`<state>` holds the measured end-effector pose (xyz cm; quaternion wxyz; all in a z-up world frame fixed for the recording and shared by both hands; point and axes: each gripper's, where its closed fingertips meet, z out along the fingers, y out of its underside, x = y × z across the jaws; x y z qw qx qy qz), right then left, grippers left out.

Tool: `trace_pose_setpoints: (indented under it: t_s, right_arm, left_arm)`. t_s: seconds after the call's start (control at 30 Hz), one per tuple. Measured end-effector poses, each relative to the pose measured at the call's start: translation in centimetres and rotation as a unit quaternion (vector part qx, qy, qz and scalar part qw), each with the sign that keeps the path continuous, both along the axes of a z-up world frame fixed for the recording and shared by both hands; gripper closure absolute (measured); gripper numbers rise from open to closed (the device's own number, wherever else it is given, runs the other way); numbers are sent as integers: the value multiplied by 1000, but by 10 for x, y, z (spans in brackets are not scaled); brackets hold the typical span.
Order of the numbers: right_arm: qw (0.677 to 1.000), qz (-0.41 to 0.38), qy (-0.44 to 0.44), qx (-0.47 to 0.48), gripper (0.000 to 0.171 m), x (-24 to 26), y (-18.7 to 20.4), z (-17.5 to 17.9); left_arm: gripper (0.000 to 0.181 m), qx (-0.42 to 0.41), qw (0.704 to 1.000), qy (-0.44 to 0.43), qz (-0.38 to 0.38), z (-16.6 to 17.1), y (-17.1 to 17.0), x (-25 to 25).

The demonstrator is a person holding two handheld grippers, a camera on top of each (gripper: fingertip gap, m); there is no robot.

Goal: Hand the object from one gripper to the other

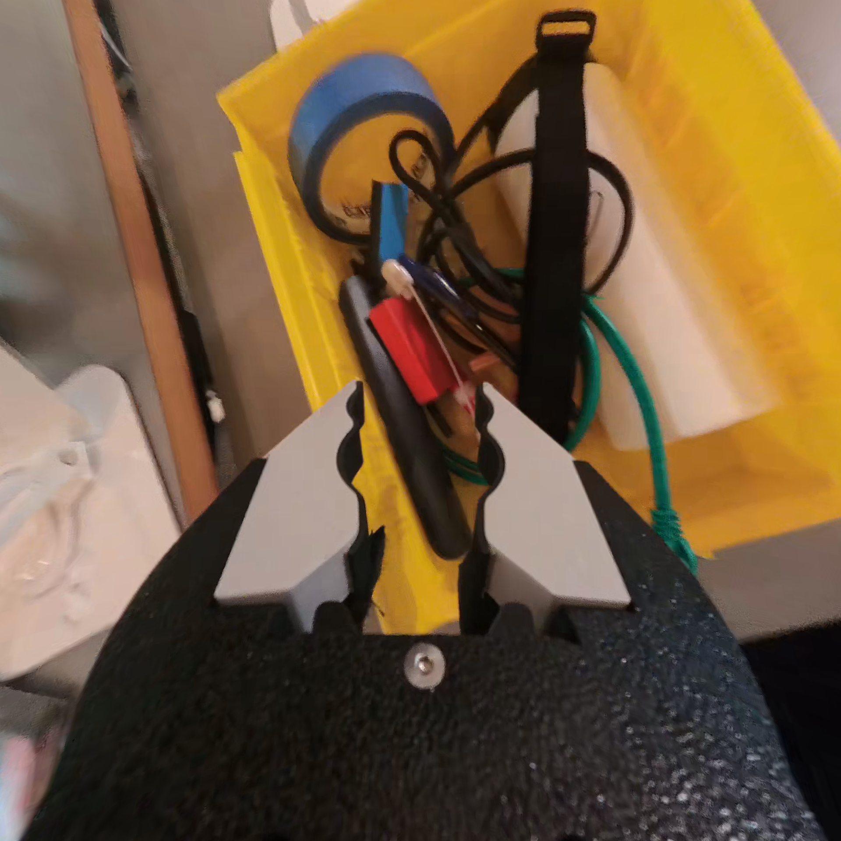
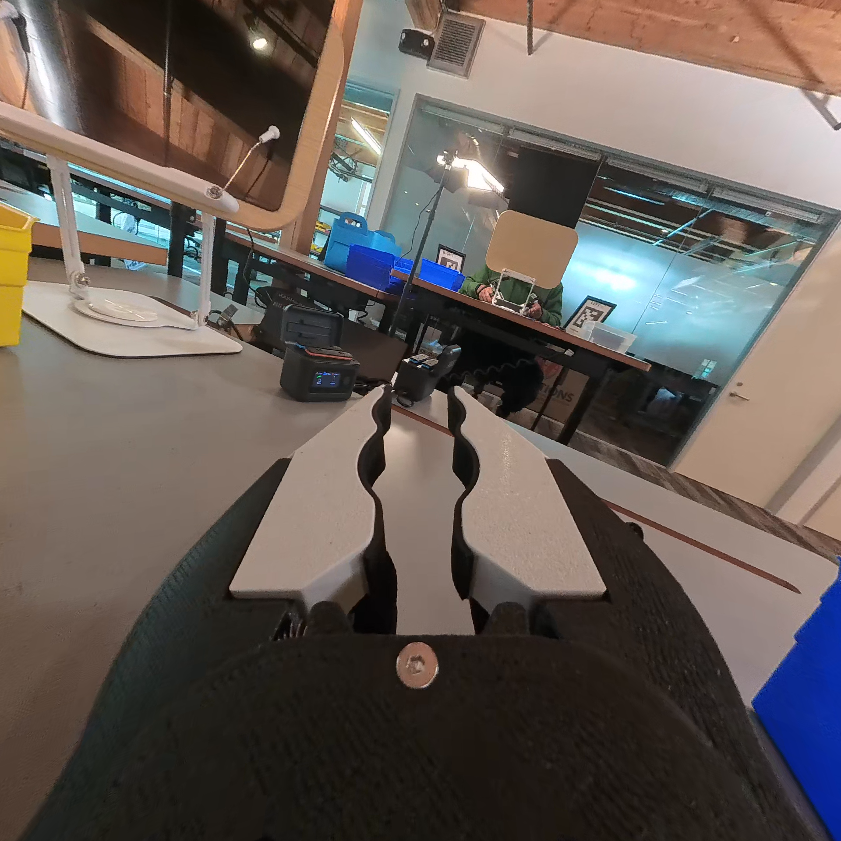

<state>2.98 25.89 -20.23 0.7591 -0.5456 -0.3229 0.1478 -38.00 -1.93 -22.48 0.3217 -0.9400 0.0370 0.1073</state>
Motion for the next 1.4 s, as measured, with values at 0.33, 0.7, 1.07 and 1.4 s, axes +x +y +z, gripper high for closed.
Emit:
trace_pose_setpoints:
  t_s: [0.33,0.7,1.07,1.4]
  right_arm:
    - [1000,6,10,-1,149,2,-2,1]
    - [1000,8,8,4,149,0,-3,1]
    - [988,151,15,5,145,-32,-35,10]
    - [743,633,91,-195,117,-25,-175,61]
  left_arm:
    - [127,24,927,341,-151,20,131,-35]
    - [169,4,849,515,-120,16,160,-74]
    - [173,350,871,335,-84,195,130,46]
    - [173,305,814,112,-481,111,188,316]
